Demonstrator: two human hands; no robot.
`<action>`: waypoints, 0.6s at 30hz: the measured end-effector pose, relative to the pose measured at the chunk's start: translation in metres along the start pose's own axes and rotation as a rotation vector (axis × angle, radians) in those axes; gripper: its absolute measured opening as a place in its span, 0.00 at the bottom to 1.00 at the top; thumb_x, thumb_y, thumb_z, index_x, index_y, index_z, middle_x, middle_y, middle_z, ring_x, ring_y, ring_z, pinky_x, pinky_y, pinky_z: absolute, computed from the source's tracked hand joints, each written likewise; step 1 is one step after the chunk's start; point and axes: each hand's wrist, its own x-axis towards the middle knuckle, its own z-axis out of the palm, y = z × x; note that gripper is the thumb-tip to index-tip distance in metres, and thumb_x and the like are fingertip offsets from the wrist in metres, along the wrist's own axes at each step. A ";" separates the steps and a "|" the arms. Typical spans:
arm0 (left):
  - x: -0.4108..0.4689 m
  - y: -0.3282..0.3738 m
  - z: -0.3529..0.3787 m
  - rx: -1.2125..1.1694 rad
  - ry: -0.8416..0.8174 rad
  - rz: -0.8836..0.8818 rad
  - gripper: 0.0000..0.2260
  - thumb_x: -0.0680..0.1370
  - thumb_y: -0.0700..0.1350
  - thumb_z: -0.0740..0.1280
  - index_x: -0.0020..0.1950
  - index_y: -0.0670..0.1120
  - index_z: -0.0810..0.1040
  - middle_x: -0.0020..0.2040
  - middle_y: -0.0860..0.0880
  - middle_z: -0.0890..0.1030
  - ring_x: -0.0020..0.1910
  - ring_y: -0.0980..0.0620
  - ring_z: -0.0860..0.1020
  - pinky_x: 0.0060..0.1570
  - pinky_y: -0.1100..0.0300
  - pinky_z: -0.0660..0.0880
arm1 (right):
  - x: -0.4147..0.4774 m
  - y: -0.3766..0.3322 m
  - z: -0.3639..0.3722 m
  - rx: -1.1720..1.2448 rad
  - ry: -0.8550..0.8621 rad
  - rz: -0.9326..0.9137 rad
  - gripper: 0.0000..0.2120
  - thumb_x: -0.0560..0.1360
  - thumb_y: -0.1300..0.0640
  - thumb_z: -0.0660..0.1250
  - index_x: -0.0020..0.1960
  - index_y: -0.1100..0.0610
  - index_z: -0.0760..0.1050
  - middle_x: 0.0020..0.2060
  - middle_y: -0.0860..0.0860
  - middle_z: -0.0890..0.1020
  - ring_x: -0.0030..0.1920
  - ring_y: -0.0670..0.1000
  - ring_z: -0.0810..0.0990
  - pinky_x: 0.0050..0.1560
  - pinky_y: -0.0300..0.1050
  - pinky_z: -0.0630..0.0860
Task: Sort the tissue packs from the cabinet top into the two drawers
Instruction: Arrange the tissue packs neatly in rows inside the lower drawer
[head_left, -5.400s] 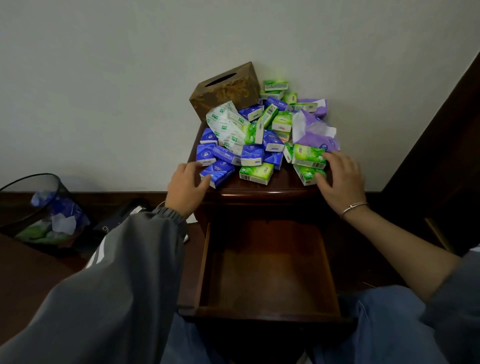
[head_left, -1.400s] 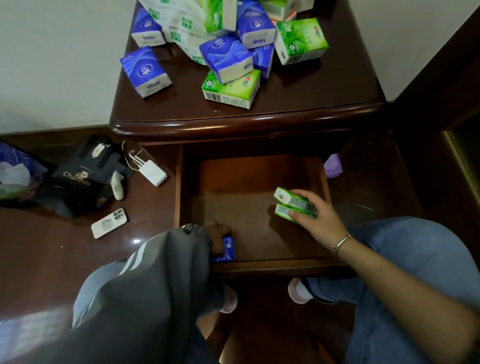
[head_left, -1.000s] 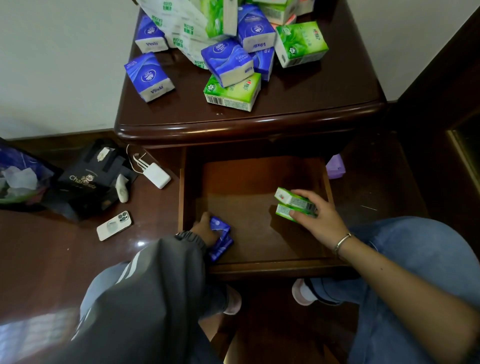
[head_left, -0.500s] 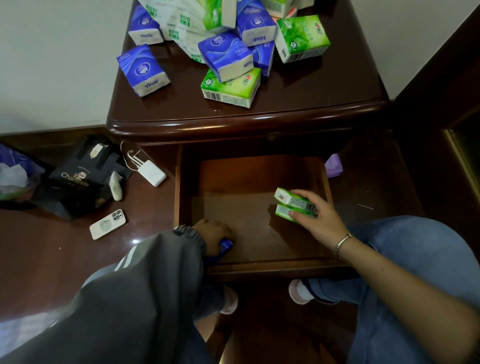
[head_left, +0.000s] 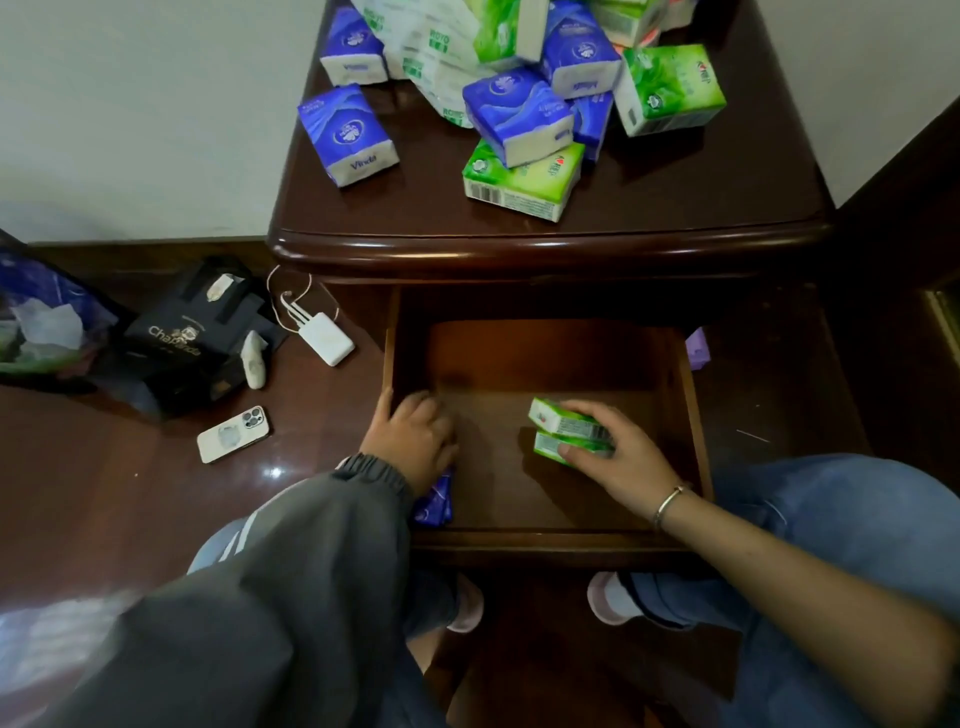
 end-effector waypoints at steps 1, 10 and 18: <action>0.000 -0.008 -0.003 -0.132 0.144 -0.064 0.20 0.79 0.52 0.59 0.70 0.51 0.70 0.70 0.49 0.69 0.71 0.46 0.65 0.72 0.45 0.55 | 0.005 -0.005 0.009 -0.031 -0.012 -0.032 0.21 0.73 0.56 0.70 0.63 0.44 0.71 0.58 0.42 0.71 0.58 0.42 0.71 0.50 0.22 0.67; -0.012 -0.039 0.009 -1.142 0.017 -0.601 0.18 0.80 0.43 0.61 0.71 0.44 0.68 0.66 0.42 0.76 0.63 0.44 0.75 0.61 0.57 0.69 | 0.080 -0.036 0.115 -0.294 -0.106 -0.125 0.29 0.74 0.55 0.68 0.72 0.53 0.63 0.75 0.53 0.54 0.73 0.54 0.60 0.70 0.42 0.62; -0.009 -0.055 0.004 -1.094 -0.044 -0.535 0.18 0.80 0.46 0.62 0.69 0.45 0.71 0.63 0.43 0.78 0.61 0.44 0.76 0.58 0.56 0.72 | 0.084 -0.014 0.112 -0.253 -0.130 -0.135 0.21 0.79 0.48 0.57 0.72 0.43 0.62 0.73 0.38 0.53 0.76 0.55 0.43 0.73 0.55 0.47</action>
